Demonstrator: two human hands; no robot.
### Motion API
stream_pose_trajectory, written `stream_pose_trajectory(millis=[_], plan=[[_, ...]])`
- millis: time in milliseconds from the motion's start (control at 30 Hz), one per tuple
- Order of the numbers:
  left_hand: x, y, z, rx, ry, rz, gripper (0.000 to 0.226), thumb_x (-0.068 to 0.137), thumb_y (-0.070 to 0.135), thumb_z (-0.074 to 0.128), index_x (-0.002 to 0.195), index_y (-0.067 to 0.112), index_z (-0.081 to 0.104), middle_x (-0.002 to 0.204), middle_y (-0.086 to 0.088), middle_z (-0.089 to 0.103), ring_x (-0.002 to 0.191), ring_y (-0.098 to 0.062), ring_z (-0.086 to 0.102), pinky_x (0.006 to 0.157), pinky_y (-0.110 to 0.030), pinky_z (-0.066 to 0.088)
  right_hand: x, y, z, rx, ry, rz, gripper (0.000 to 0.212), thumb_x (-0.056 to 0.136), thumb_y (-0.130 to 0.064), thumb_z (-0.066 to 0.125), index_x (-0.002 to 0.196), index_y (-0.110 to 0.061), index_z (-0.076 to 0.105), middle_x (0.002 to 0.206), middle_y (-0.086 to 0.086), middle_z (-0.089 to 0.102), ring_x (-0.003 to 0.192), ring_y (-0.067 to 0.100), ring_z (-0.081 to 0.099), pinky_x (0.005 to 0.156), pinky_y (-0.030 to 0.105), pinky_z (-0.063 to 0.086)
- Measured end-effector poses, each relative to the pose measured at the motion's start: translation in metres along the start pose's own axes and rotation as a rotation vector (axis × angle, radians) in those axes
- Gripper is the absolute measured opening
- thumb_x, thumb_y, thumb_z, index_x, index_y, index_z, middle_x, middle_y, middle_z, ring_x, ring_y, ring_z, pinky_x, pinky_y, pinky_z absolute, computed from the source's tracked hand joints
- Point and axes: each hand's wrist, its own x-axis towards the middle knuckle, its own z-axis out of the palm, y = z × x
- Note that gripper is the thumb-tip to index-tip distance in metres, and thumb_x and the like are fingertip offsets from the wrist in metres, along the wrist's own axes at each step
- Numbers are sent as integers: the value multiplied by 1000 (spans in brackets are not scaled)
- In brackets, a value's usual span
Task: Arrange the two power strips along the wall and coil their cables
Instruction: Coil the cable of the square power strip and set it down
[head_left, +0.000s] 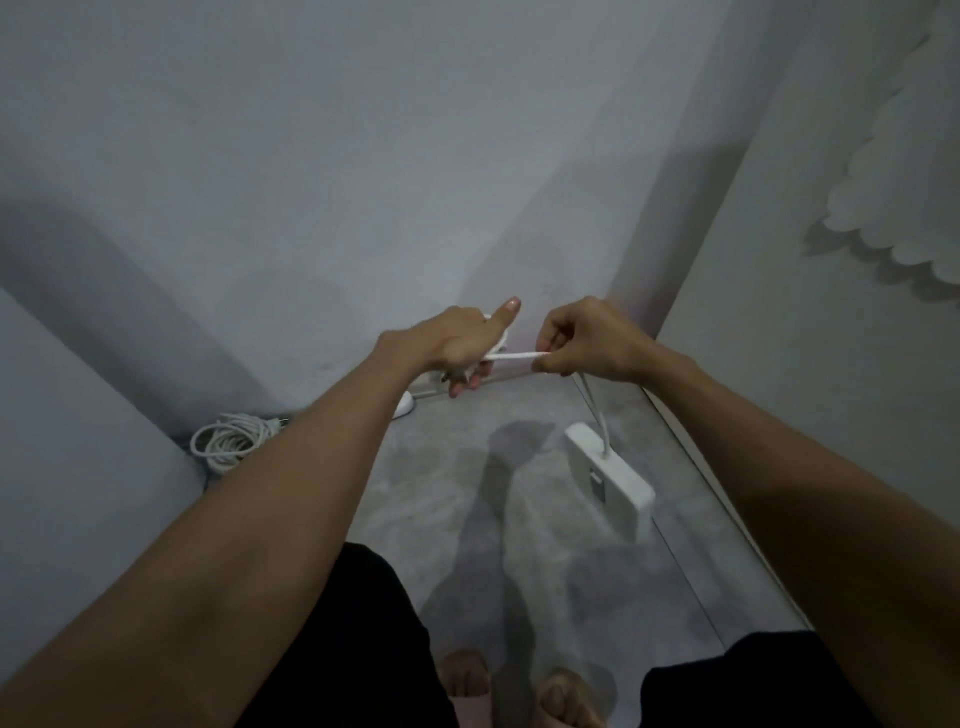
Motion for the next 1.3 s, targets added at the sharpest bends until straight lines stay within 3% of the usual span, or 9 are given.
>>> stream_pose_trajectory(millis=[300,433,500,600,667,767,867,1000,1300], plan=[[-14,22,-28,-746,-509,66,51,90,46,49,55,11,60,40,1,46,26,-8,36,44,-21,24,1,45,15,-160,37,36,20,84,-25,65,68,-16,57,61,-3,55,62,15,46,59,29,38],[-10,7,-42,-1476,-608,155,22,76,19,60,61,6,51,42,-1,43,27,-10,39,31,-18,34,5,35,17,31,89,93,23,95,-31,55,73,-27,51,74,-15,61,68,3,54,64,23,42],[-10,4,-42,-1808,-584,219,17,74,12,62,67,6,48,46,-4,47,31,-15,46,34,-22,43,8,27,22,184,48,122,19,96,-30,52,77,-29,50,90,-12,69,86,7,64,76,28,50],[-3,1,-38,-2044,-264,216,20,79,16,52,63,3,50,49,-4,54,39,-14,55,45,-21,51,10,16,36,261,-55,165,26,85,-49,58,91,-24,51,92,-7,63,91,17,60,81,37,47],[4,2,-35,-2057,-36,206,31,86,18,46,59,4,52,52,-5,58,46,-17,62,60,-25,56,7,9,39,257,-138,202,56,70,-62,69,100,-20,48,93,-4,58,85,15,55,80,36,46],[14,4,-31,-2111,124,172,28,91,20,43,66,7,47,59,-7,59,59,-25,69,73,-35,56,5,4,42,167,-235,180,59,68,-36,81,107,-17,41,103,7,55,88,20,54,79,39,49],[26,12,-22,-1969,296,53,28,95,21,44,70,10,40,58,-7,59,63,-23,65,66,-29,52,5,3,50,-47,-259,155,52,75,-12,70,113,-19,37,110,17,57,94,33,57,78,43,50],[34,16,-4,-1498,565,-107,37,99,23,40,65,11,42,38,1,55,34,-13,54,48,-23,44,6,3,59,-106,-242,186,60,74,-18,73,122,-14,36,111,13,55,95,30,54,75,37,47],[49,1,34,-643,525,72,22,102,18,44,87,2,50,69,-9,53,45,0,46,43,-6,33,6,46,49,-524,-59,100,42,71,-25,72,108,-12,58,106,19,63,94,38,60,72,37,51]])
